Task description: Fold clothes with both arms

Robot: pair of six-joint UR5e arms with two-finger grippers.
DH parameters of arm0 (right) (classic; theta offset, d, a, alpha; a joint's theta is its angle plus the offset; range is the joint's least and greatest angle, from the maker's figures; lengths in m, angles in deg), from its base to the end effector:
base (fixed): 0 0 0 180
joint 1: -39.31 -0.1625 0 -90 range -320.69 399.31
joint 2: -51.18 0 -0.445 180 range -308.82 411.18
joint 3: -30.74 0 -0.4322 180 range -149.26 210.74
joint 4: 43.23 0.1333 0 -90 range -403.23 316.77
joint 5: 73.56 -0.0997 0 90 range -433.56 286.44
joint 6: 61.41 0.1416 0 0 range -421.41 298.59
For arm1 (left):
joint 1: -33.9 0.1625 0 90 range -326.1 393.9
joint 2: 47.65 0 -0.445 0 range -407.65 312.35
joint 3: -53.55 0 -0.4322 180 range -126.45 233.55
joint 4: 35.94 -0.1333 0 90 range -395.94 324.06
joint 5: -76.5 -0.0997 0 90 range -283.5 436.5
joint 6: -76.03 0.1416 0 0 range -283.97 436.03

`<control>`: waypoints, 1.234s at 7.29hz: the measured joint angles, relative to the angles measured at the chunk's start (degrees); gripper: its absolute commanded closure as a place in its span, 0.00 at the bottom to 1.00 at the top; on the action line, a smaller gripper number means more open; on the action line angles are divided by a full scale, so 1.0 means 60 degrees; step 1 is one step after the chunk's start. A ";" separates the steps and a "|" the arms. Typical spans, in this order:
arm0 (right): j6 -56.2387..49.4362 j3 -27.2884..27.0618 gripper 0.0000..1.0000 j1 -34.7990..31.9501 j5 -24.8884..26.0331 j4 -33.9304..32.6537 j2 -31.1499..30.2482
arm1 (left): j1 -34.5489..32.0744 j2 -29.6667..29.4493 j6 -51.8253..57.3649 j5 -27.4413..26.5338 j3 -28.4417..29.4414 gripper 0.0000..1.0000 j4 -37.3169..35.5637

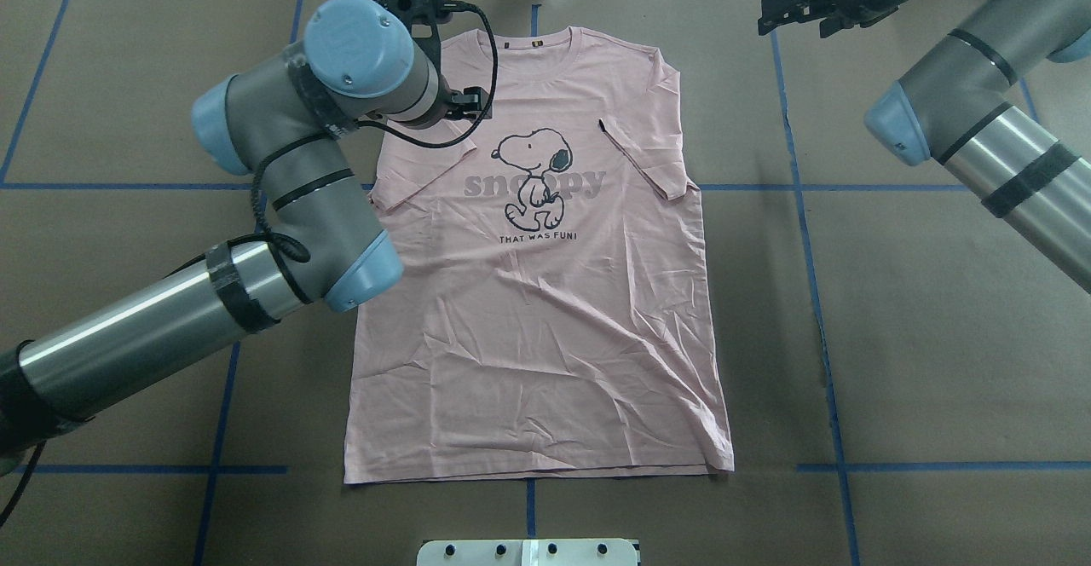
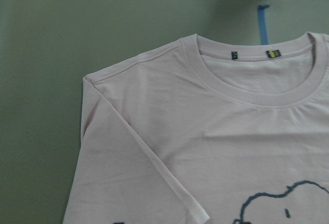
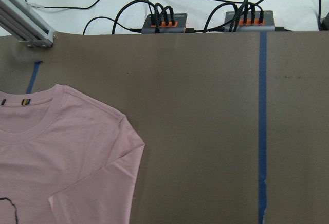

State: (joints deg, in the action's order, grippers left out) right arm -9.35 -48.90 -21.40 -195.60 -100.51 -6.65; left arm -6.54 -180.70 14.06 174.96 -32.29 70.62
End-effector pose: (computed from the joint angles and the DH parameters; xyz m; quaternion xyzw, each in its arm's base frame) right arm -0.3376 -0.7208 0.3671 0.1741 -0.4730 0.0447 0.8625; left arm 0.5451 -0.6124 0.2137 0.2070 0.4203 -0.0613 0.8813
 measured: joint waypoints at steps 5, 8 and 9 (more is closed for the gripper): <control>0.4600 -0.7028 0.01 0.4775 0.4242 -0.3617 -0.3013 | 0.1433 0.3087 -0.0559 0.0130 -0.4500 0.00 0.0057; 0.6687 -0.7767 0.05 0.7687 0.6995 -0.3555 -0.4059 | 0.3429 0.4512 -0.2269 -0.1105 -0.5291 0.21 0.0065; 0.6967 -0.7793 0.05 0.8111 0.7321 -0.3199 -0.4338 | 0.3958 0.4967 -0.2885 -0.1392 -0.5327 0.26 0.0070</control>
State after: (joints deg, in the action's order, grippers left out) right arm 32.46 -95.66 27.27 -151.68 -119.70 -32.67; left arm 17.21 -150.90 -3.25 166.61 -64.25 71.04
